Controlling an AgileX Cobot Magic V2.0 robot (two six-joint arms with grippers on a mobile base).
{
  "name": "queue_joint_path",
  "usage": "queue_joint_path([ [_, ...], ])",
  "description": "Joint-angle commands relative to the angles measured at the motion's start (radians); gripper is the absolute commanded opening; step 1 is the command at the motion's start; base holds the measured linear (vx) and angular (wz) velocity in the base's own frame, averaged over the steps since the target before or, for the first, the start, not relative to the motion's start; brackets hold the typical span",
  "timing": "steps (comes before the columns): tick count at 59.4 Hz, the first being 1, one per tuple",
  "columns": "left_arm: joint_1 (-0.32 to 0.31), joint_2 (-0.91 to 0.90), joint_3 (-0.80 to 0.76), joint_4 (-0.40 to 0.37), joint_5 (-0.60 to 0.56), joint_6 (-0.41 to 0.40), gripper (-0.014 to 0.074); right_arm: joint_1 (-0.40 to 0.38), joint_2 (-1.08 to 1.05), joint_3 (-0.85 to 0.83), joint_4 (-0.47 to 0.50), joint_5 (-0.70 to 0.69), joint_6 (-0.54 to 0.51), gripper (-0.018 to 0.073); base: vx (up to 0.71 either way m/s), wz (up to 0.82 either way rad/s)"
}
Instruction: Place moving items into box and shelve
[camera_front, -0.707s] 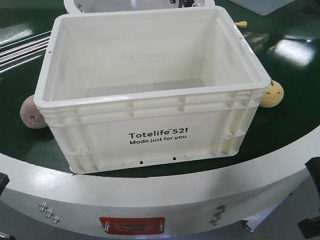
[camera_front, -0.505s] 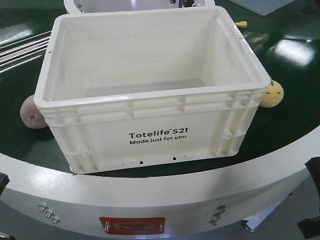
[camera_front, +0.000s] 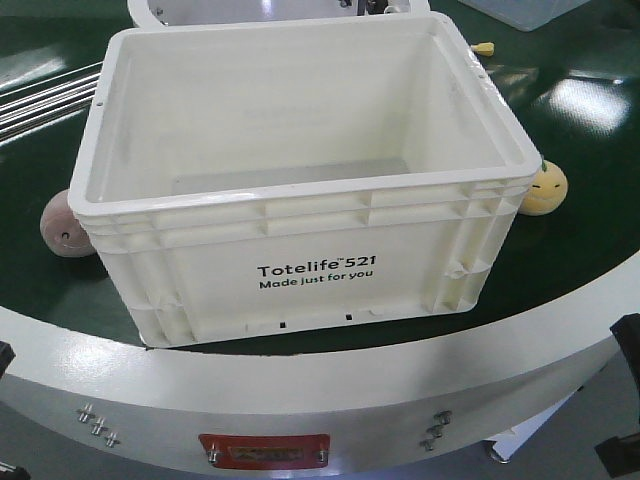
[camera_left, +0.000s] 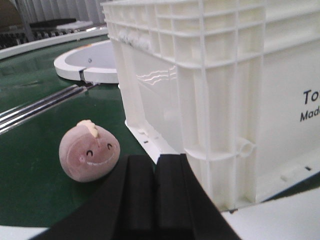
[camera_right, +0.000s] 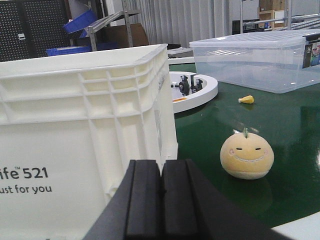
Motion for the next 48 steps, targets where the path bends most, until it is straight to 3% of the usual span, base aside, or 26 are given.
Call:
queue_joint_path([
  [1, 0.004, -0.013, 0.017, -0.006, -0.120, -0.003, -0.0022, -0.002, -0.015, 0.017, -0.011, -0.086, -0.001, -0.0015, 0.00, 0.00],
  [13, 0.004, -0.013, 0.011, -0.012, -0.277, -0.005, -0.0022, -0.002, -0.015, 0.005, -0.011, -0.218, -0.052, -0.0015, 0.00, 0.00],
  [29, 0.004, 0.084, -0.193, -0.013, -0.103, -0.021, -0.0022, -0.002, 0.070, -0.232, -0.012, 0.082, -0.050, -0.0015, 0.00, 0.00],
  [39, 0.004, 0.300, -0.350, -0.013, -0.106, -0.065, -0.0022, -0.002, 0.235, -0.423, -0.012, 0.172, -0.050, -0.0015, 0.00, 0.00],
  [48, 0.004, 0.427, -0.443, -0.013, -0.189, -0.064, -0.0022, -0.002, 0.352, -0.506, -0.006, 0.137, -0.048, -0.0015, 0.00, 0.00],
])
